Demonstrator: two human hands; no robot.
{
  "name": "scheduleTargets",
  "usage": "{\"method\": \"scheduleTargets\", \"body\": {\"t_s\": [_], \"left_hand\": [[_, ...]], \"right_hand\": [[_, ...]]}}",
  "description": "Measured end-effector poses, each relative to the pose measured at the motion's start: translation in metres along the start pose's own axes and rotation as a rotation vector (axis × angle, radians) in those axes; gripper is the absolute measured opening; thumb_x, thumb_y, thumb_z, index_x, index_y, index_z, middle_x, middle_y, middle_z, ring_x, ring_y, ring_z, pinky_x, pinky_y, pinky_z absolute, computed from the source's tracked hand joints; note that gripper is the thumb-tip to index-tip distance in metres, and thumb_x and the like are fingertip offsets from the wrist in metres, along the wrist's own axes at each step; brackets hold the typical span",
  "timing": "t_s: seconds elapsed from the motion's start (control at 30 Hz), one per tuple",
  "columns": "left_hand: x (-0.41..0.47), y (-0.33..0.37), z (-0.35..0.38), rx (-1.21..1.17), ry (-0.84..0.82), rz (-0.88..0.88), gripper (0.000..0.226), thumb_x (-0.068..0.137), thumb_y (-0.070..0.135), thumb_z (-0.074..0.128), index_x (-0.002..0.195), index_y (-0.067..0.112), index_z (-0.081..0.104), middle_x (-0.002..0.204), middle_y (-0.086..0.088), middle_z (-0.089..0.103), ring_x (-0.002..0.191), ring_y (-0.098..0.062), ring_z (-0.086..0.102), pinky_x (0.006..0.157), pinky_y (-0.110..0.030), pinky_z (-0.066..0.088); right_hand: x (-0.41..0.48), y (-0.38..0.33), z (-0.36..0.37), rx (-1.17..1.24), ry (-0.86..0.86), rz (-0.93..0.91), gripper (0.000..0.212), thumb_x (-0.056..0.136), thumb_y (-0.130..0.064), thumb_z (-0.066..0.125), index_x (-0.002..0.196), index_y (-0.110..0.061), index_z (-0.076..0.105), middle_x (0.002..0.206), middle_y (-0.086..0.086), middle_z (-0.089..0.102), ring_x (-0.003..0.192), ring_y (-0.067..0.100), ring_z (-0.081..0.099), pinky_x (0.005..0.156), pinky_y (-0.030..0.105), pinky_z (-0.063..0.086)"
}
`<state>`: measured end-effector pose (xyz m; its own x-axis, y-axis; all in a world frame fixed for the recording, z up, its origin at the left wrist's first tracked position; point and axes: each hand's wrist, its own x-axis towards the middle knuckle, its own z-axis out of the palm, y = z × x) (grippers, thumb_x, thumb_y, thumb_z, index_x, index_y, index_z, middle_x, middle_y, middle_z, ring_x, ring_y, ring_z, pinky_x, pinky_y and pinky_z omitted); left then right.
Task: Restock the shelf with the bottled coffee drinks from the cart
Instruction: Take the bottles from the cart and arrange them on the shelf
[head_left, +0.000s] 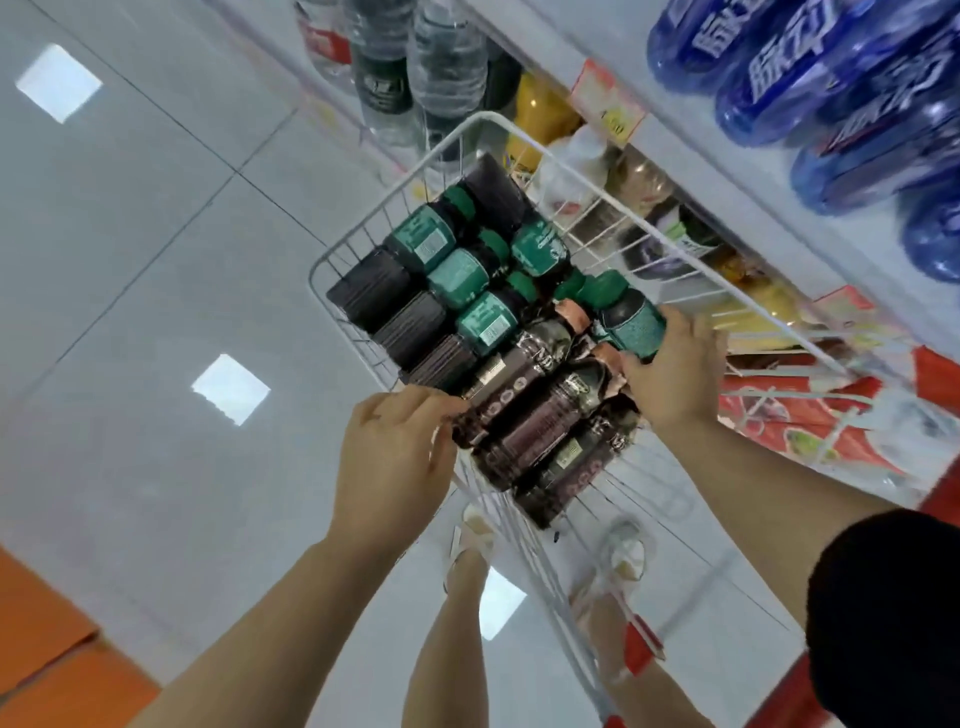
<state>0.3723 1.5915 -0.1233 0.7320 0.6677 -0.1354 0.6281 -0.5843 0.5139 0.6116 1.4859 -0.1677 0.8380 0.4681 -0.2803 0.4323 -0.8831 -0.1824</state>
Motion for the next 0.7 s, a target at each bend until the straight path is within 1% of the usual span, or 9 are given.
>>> {"method": "scheduleTargets", "body": {"t_s": [0.07, 0.13, 0.23, 0.37, 0.47, 0.5, 0.6, 0.63, 0.7], "left_hand": [[0.002, -0.001, 0.001, -0.013, -0.003, -0.006, 0.027, 0.08, 0.004, 0.066, 0.1, 0.022, 0.069, 0.098, 0.007, 0.069, 0.083, -0.015, 0.065, 0.089, -0.029, 0.033], [0.002, 0.0, 0.001, -0.03, -0.016, -0.021, 0.027, 0.081, 0.005, 0.066, 0.101, 0.022, 0.069, 0.099, 0.007, 0.068, 0.085, -0.015, 0.064, 0.09, -0.028, 0.031], [0.003, 0.002, -0.003, -0.052, -0.039, -0.049, 0.027, 0.082, 0.006, 0.066, 0.102, 0.024, 0.068, 0.1, 0.009, 0.068, 0.086, -0.014, 0.064, 0.09, -0.03, 0.032], [0.008, 0.004, -0.006, -0.076, -0.05, -0.059, 0.028, 0.083, 0.005, 0.066, 0.101, 0.025, 0.068, 0.099, 0.011, 0.068, 0.084, -0.013, 0.064, 0.089, -0.034, 0.037], [0.009, 0.004, -0.004, -0.059, -0.041, -0.069, 0.028, 0.082, 0.004, 0.066, 0.1, 0.025, 0.068, 0.098, 0.011, 0.068, 0.079, -0.014, 0.064, 0.089, -0.039, 0.04], [0.009, 0.004, -0.002, -0.043, -0.037, -0.068, 0.028, 0.082, 0.005, 0.065, 0.1, 0.025, 0.068, 0.098, 0.011, 0.068, 0.077, -0.015, 0.064, 0.089, -0.04, 0.04], [0.007, 0.004, 0.005, 0.027, -0.033, -0.061, 0.025, 0.083, 0.008, 0.061, 0.099, 0.026, 0.067, 0.098, 0.01, 0.068, 0.082, -0.02, 0.064, 0.091, -0.035, 0.033], [0.007, 0.005, 0.006, 0.051, -0.029, -0.057, 0.024, 0.084, 0.01, 0.059, 0.099, 0.026, 0.067, 0.098, 0.01, 0.067, 0.083, -0.02, 0.064, 0.092, -0.033, 0.031], [0.006, 0.004, 0.009, 0.098, -0.021, -0.043, 0.023, 0.083, 0.014, 0.054, 0.098, 0.026, 0.068, 0.098, 0.009, 0.067, 0.081, -0.02, 0.064, 0.092, -0.032, 0.029]], "right_hand": [[0.003, 0.0, 0.001, -0.037, 0.02, -0.011, 0.06, 0.08, -0.031, 0.07, 0.132, -0.011, 0.046, 0.128, 0.014, 0.048, 0.119, 0.033, 0.039, 0.101, 0.038, 0.03], [0.001, 0.0, -0.001, 0.012, 0.016, -0.017, 0.057, 0.08, -0.025, 0.07, 0.129, -0.01, 0.047, 0.128, 0.014, 0.047, 0.119, 0.034, 0.041, 0.098, 0.04, 0.036], [-0.001, 0.001, -0.01, 0.089, -0.03, -0.073, 0.05, 0.082, -0.015, 0.068, 0.126, -0.006, 0.046, 0.127, 0.015, 0.046, 0.115, 0.033, 0.048, 0.088, 0.039, 0.044], [0.004, 0.011, -0.019, 0.057, -0.131, -0.149, 0.058, 0.08, -0.013, 0.07, 0.13, -0.005, 0.042, 0.123, 0.018, 0.055, 0.115, 0.034, 0.048, 0.094, 0.044, 0.044], [0.001, 0.013, -0.02, 0.039, -0.129, -0.187, 0.06, 0.081, -0.013, 0.068, 0.134, -0.006, 0.041, 0.129, 0.017, 0.048, 0.119, 0.033, 0.044, 0.102, 0.041, 0.04], [0.0, 0.013, -0.019, 0.048, -0.122, -0.192, 0.061, 0.081, -0.012, 0.068, 0.135, -0.007, 0.04, 0.13, 0.016, 0.045, 0.119, 0.033, 0.044, 0.101, 0.04, 0.041], [-0.005, 0.015, -0.014, 0.096, -0.092, -0.184, 0.062, 0.079, -0.01, 0.069, 0.135, -0.009, 0.041, 0.126, 0.016, 0.043, 0.111, 0.031, 0.049, 0.092, 0.04, 0.047], [-0.005, 0.016, -0.012, 0.093, -0.077, -0.185, 0.062, 0.078, -0.01, 0.07, 0.133, -0.008, 0.043, 0.125, 0.017, 0.043, 0.11, 0.032, 0.049, 0.092, 0.041, 0.047], [-0.004, 0.019, -0.011, 0.058, -0.072, -0.182, 0.062, 0.076, -0.012, 0.071, 0.131, -0.007, 0.043, 0.126, 0.018, 0.047, 0.114, 0.035, 0.046, 0.097, 0.043, 0.041]]}}
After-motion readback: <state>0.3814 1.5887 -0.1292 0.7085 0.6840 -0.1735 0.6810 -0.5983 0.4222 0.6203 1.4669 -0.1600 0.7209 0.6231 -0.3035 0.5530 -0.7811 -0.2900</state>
